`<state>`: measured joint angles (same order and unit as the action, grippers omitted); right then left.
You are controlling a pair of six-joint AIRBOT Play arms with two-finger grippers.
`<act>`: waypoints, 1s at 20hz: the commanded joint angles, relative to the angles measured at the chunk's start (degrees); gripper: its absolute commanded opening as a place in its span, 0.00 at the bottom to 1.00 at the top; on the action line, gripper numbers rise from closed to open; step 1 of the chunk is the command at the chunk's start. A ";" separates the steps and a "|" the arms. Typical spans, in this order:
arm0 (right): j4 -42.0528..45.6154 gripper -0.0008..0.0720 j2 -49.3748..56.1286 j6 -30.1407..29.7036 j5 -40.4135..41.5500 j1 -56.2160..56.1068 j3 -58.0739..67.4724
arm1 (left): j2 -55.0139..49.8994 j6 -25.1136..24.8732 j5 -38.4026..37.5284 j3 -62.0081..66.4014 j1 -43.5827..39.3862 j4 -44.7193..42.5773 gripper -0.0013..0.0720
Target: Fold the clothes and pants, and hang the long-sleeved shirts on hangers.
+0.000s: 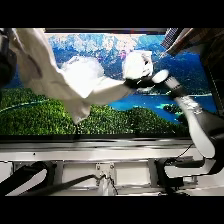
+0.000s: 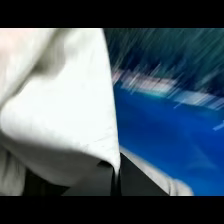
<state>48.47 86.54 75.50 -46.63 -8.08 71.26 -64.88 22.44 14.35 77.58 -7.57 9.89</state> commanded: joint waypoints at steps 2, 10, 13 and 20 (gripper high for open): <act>6.99 0.06 -6.91 0.31 -4.11 16.96 12.81 | 0.52 1.57 -7.96 5.05 6.49 7.52 0.05; 21.20 0.06 -22.32 0.24 -19.15 21.94 10.01 | 12.15 25.16 -49.51 -17.90 15.91 -22.88 0.05; 22.43 0.05 -28.22 0.24 -23.12 21.97 0.76 | 12.57 36.68 -67.60 -24.24 16.61 -53.27 0.05; 33.62 0.05 -49.11 4.07 -22.80 21.97 -25.94 | 26.01 61.00 -59.60 -38.86 20.72 -94.07 0.05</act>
<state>74.91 44.82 76.82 -69.28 13.85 54.72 -44.27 69.17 -47.55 44.80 10.72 -62.43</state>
